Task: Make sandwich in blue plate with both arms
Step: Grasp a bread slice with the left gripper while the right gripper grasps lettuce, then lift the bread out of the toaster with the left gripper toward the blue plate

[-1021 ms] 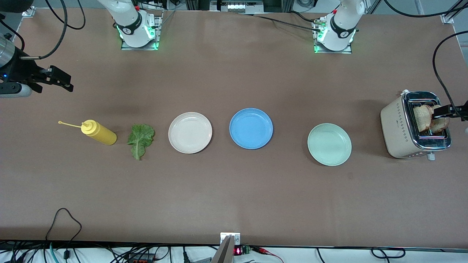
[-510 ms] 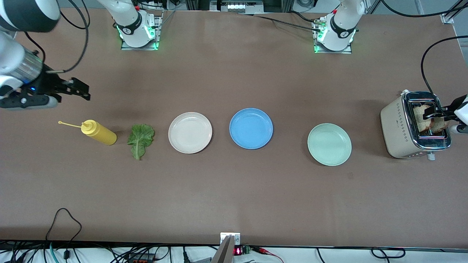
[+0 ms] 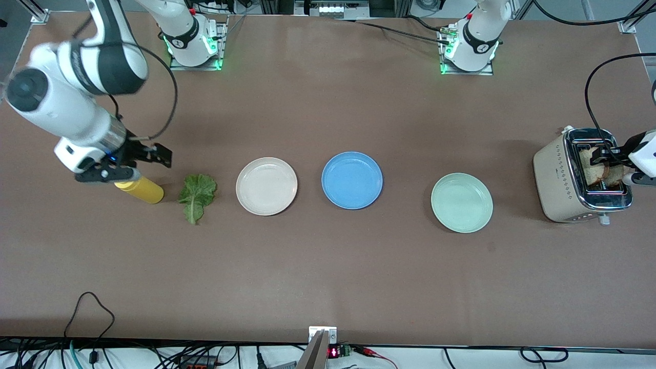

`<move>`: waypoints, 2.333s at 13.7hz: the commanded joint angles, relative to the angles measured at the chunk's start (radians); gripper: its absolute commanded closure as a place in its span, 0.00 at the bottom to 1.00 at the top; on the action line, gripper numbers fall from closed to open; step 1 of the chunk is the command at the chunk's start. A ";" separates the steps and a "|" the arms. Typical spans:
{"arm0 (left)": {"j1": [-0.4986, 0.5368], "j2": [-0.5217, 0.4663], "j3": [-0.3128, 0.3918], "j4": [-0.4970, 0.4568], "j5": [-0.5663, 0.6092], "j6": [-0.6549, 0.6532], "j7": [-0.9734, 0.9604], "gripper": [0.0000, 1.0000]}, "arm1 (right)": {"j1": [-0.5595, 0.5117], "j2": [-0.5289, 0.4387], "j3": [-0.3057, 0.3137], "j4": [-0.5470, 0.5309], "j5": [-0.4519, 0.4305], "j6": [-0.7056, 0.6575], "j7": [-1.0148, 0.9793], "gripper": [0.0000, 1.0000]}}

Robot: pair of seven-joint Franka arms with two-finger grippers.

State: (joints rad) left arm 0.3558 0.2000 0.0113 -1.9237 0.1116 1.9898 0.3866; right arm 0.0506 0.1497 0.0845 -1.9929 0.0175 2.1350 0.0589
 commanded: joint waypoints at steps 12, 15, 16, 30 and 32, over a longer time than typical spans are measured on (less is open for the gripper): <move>0.002 -0.083 -0.036 0.276 -0.001 -0.389 0.029 0.99 | 0.014 0.399 -0.003 0.049 -0.004 0.462 -0.017 0.00; 0.000 -0.082 -0.112 0.360 0.002 -0.468 0.020 0.99 | 0.008 0.432 -0.003 0.049 -0.004 0.503 -0.040 0.00; 0.000 -0.082 -0.151 0.368 0.000 -0.471 0.018 0.99 | 0.005 0.451 -0.003 0.048 -0.007 0.538 -0.048 0.04; -0.153 0.194 -0.436 0.368 -0.462 -0.433 -0.201 0.99 | 0.008 0.344 -0.002 0.065 -0.010 0.381 -0.206 1.00; -0.155 0.243 -0.436 0.368 -0.576 -0.369 -0.202 0.99 | 0.008 0.317 0.000 0.101 -0.010 0.262 -0.284 1.00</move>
State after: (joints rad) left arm 0.1964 0.3815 -0.4228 -1.5893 -0.3692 1.5851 0.2005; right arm 0.0600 0.5129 0.0793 -1.9109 0.0123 2.4994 -0.1553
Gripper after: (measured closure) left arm 0.921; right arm 0.947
